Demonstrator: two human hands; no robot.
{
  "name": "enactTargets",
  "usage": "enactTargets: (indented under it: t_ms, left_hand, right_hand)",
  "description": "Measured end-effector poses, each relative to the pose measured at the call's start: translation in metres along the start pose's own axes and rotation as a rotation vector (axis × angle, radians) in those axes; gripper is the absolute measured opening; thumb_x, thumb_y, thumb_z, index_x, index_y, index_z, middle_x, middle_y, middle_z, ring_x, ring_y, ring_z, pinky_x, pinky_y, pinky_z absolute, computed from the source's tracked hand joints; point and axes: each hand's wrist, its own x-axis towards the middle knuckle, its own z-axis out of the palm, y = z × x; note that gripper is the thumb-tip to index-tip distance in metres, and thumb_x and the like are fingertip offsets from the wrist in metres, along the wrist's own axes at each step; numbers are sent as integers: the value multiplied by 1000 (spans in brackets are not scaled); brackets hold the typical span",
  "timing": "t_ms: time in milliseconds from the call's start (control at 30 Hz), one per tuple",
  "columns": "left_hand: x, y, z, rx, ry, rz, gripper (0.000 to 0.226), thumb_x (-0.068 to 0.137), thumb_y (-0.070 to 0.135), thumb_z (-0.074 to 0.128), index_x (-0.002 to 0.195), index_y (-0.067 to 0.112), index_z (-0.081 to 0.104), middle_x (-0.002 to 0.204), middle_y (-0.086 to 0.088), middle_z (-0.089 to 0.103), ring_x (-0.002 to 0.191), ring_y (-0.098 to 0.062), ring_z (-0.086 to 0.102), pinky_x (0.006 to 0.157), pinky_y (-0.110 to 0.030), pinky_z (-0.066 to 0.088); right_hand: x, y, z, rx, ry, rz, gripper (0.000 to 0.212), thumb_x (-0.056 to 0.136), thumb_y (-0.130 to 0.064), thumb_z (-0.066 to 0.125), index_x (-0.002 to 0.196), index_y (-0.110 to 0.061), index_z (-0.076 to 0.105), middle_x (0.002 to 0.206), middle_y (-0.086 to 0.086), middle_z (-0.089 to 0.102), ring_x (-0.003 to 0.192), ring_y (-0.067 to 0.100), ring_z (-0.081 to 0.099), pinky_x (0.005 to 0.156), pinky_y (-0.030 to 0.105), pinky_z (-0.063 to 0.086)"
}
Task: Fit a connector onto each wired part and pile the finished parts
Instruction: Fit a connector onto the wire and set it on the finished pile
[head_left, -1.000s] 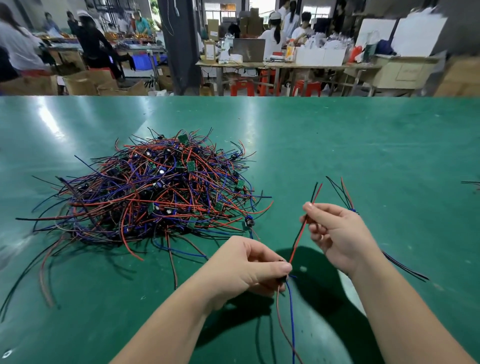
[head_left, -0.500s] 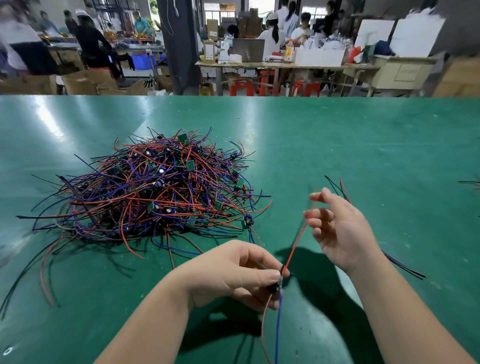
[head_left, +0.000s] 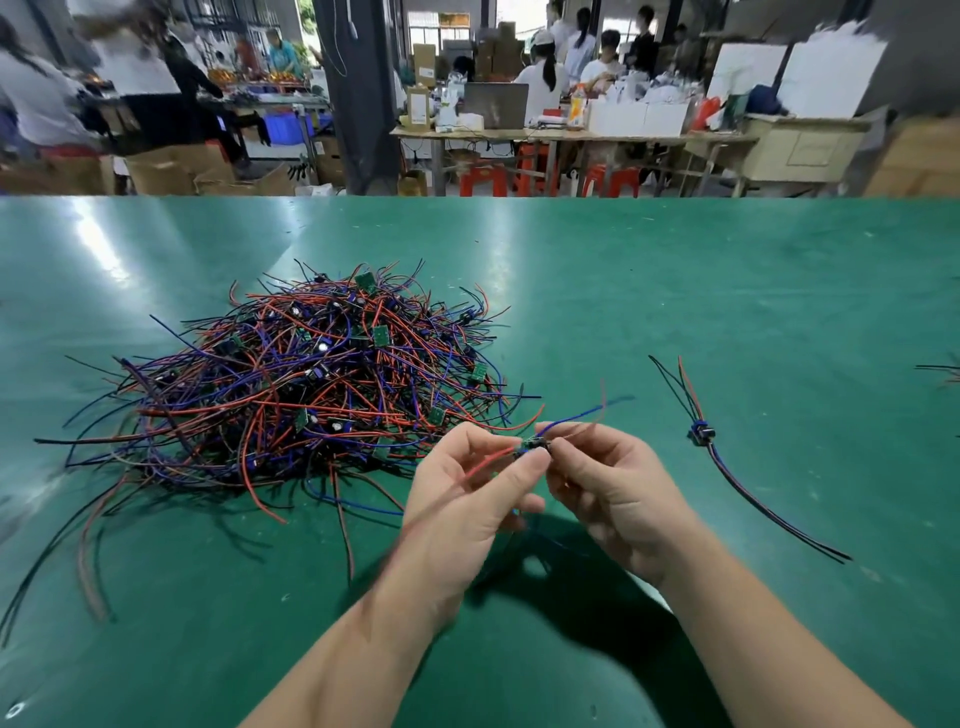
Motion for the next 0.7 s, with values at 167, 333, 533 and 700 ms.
enactTargets:
  t_ms: [167, 333, 533, 700]
  left_hand:
    - [-2, -2, 2, 16, -23, 39, 31, 59, 25, 76, 76, 11, 55, 62, 4, 66, 48, -10, 60, 46, -18, 47]
    - [1, -2, -9, 197, -223, 7, 22, 70, 5, 81, 84, 17, 70, 75, -1, 73, 57, -12, 61, 53, -21, 49]
    - [5, 1, -12, 63, -200, -239, 23, 68, 29, 75, 83, 11, 76, 80, -7, 74, 64, -18, 70, 52, -23, 53]
    - [3, -8, -4, 118, -147, -318, 19, 56, 30, 78, 62, 12, 74, 65, -9, 69, 55, -14, 67, 48, -20, 50]
  right_hand:
    - [-1, -2, -1, 57, -31, 13, 55, 35, -34, 96, 83, -14, 78, 70, 0, 68, 57, 6, 58, 58, 15, 49]
    - [1, -13, -8, 130, 3, 19, 52, 21, -32, 99, 63, -15, 74, 63, 2, 66, 55, 7, 62, 53, 17, 51]
    - [-3, -15, -14, -153, -70, 48, 29, 44, -27, 90, 65, -15, 74, 60, 2, 65, 52, 9, 57, 52, 18, 44]
    - [-2, -8, -9, -393, 49, 30, 15, 57, -23, 77, 63, -11, 73, 59, 6, 61, 47, 8, 49, 45, 17, 38]
